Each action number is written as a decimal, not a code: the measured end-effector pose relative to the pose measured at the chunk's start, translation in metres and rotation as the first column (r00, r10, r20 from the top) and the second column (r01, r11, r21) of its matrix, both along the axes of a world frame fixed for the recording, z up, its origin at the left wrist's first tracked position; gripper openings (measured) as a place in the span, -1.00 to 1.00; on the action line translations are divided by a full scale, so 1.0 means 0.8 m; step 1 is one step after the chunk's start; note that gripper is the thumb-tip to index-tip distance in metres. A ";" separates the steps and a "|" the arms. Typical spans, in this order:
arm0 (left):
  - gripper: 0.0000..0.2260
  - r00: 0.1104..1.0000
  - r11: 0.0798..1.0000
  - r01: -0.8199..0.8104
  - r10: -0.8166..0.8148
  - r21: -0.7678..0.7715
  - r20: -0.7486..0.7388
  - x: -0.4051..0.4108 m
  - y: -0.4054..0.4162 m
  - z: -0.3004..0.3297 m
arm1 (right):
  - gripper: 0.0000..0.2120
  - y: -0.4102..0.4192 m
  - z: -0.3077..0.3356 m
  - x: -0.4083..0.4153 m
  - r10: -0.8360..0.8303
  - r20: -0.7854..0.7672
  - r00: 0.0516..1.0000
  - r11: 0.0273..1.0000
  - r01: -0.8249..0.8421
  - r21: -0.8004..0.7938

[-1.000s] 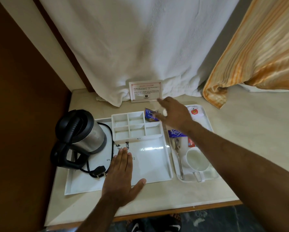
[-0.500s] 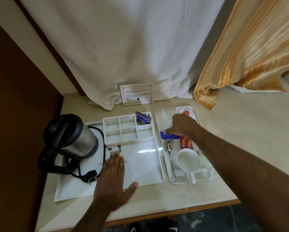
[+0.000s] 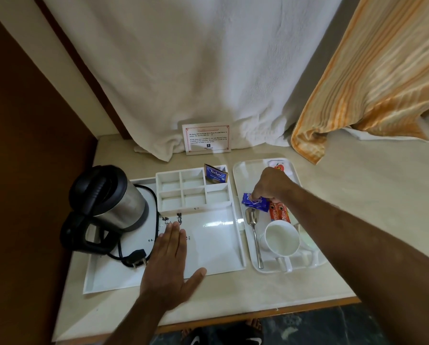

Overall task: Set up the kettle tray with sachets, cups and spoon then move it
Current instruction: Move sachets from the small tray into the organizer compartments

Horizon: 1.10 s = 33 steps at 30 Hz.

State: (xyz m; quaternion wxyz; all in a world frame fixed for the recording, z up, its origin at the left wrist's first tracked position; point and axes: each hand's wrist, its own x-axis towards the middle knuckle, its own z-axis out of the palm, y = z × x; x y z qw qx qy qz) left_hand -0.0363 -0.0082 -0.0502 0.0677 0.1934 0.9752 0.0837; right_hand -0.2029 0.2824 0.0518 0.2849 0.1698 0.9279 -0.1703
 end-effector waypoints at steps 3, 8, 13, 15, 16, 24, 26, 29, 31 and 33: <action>-0.16 1.000 1.000 -0.001 0.001 -0.004 -0.005 0.000 0.000 0.000 | -0.51 0.003 0.004 0.000 0.086 0.003 0.996 0.993 -0.086 0.076; -0.16 1.000 1.000 0.006 -0.005 0.010 -0.011 0.000 0.000 0.000 | -0.54 -0.002 -0.003 0.000 0.194 0.048 0.980 0.967 -0.199 0.159; -0.16 1.000 1.000 0.001 -0.001 0.009 -0.002 0.000 0.000 -0.001 | -0.55 0.000 -0.014 -0.001 0.216 0.093 0.972 0.965 -0.227 0.128; -0.16 1.000 1.000 0.004 -0.004 0.007 -0.006 0.000 0.000 -0.001 | -0.53 0.001 -0.015 -0.001 0.224 0.122 0.967 0.967 -0.236 0.100; -0.16 1.000 1.000 0.005 -0.005 0.007 -0.007 0.000 -0.001 -0.001 | -0.53 0.001 -0.016 0.000 0.225 0.132 0.965 0.967 -0.237 0.087; -0.16 1.000 1.000 -0.002 0.002 0.002 0.000 0.000 -0.001 -0.003 | -0.68 0.008 -0.015 0.000 0.186 0.045 0.981 0.982 -0.187 0.008; -0.15 1.000 1.000 -0.007 0.007 0.010 0.007 0.000 -0.001 -0.001 | -0.72 0.017 -0.007 -0.001 0.133 -0.009 0.991 0.991 -0.133 -0.007; -0.15 0.999 1.000 -0.020 0.020 0.007 0.026 -0.001 0.000 0.002 | -0.83 0.034 0.010 -0.008 -0.030 -0.188 0.982 0.984 -0.004 -0.176; -0.14 0.999 1.000 -0.027 0.027 -0.001 0.035 -0.001 0.000 0.003 | -0.84 0.026 0.031 -0.013 -0.155 -0.370 0.916 0.950 0.035 -0.310; -0.14 0.999 1.000 -0.031 0.031 -0.005 0.045 -0.001 0.001 0.005 | -0.85 0.004 0.055 -0.020 -0.206 -0.486 0.849 0.919 -0.004 -0.395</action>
